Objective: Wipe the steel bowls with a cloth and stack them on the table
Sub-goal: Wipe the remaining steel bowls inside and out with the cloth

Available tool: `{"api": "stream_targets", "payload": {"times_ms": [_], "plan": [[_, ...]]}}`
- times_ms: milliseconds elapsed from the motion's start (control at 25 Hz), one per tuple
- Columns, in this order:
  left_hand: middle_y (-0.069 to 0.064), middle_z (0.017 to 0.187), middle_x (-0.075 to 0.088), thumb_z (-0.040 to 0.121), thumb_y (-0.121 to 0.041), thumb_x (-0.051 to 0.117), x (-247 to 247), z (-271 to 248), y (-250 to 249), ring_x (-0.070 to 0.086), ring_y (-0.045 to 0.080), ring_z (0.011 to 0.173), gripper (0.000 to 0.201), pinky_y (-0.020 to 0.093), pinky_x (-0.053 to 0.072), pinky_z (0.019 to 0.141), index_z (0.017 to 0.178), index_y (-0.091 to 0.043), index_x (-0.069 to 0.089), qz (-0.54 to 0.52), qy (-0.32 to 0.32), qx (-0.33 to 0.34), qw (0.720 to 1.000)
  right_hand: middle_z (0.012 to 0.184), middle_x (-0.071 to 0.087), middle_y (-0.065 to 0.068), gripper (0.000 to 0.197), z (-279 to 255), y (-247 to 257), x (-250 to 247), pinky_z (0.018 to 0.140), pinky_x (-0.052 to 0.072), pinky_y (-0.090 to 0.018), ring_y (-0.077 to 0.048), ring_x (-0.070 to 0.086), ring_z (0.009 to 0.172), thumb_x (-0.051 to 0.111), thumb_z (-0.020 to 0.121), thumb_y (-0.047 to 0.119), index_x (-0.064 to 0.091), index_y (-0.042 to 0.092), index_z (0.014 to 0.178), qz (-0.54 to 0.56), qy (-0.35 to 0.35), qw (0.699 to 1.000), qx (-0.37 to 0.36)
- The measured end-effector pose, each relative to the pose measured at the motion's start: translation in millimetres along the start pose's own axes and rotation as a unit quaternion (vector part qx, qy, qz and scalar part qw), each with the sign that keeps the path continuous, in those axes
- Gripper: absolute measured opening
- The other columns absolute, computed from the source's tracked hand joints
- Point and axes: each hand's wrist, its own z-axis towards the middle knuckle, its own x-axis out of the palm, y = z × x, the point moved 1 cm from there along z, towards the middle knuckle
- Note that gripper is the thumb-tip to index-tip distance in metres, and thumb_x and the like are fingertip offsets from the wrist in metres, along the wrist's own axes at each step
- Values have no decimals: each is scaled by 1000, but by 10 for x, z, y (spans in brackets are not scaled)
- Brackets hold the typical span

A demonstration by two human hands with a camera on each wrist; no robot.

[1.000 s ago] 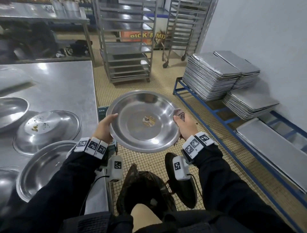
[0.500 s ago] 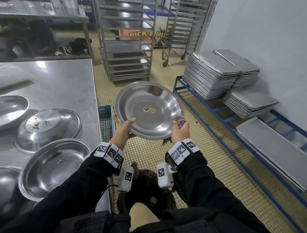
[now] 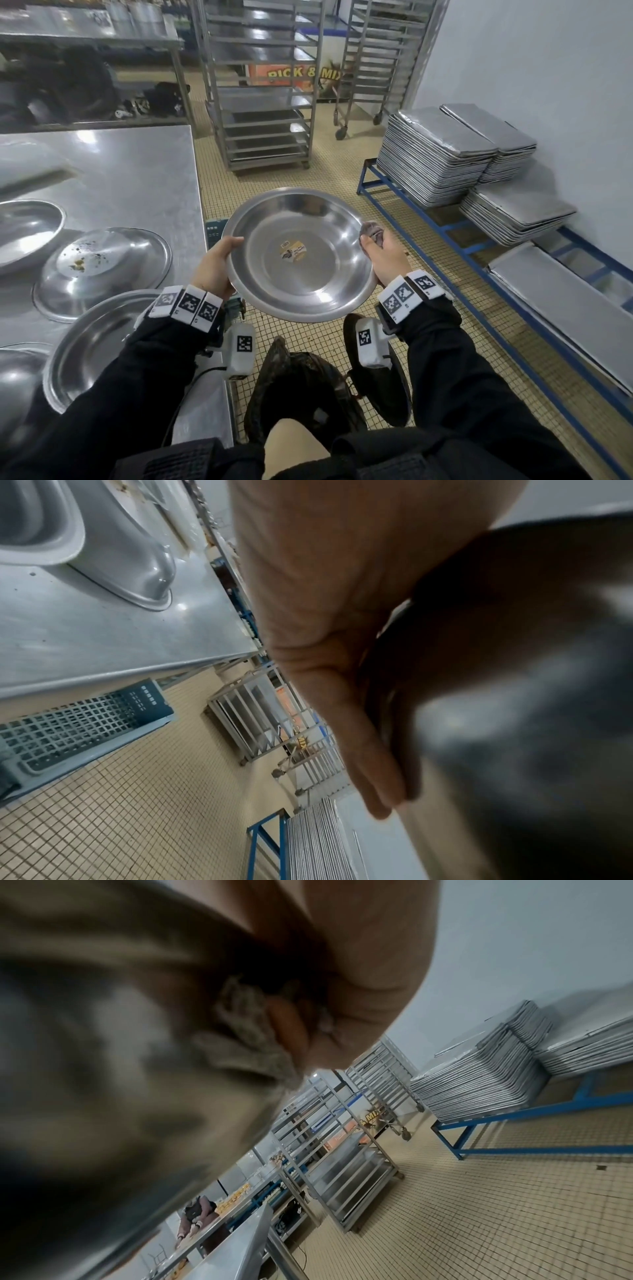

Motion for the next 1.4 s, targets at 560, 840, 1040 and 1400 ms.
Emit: {"api": "stream_targets", "payload": {"times_ms": [560,840,1040,1400], "plan": [[14,108,65,95,-33,48,35,-235,119,67,18,87,37,26,54,70,121,-7,53,98,6,31,995,96,55,-5,25,-424,6,591,60,54,-27,-22,63,82,47,97,24,34,16,116,152,-65,983,81],[2,94,63,102,-33,40,-623,-738,-239,64,13,75,19,25,53,67,110,-22,53,101,-182,118,971,97,55,-5,24,-544,294,767,77,57,-43,-26,62,89,47,97,27,39,14,115,76,81,994,4],[6,97,66,95,-25,52,-1392,-1149,-347,67,17,72,15,32,57,62,109,-22,56,93,-285,133,945,101,56,-10,27,-657,580,1424,74,58,-43,-26,63,86,47,97,29,41,13,118,37,206,977,-32],[2,81,63,97,-7,50,-3198,-1556,-839,62,7,60,18,22,57,60,112,-15,55,146,-347,81,923,109,58,-14,32,-811,1514,3268,85,53,-48,-34,62,95,43,97,32,43,8,119,-129,336,923,-133]]}}
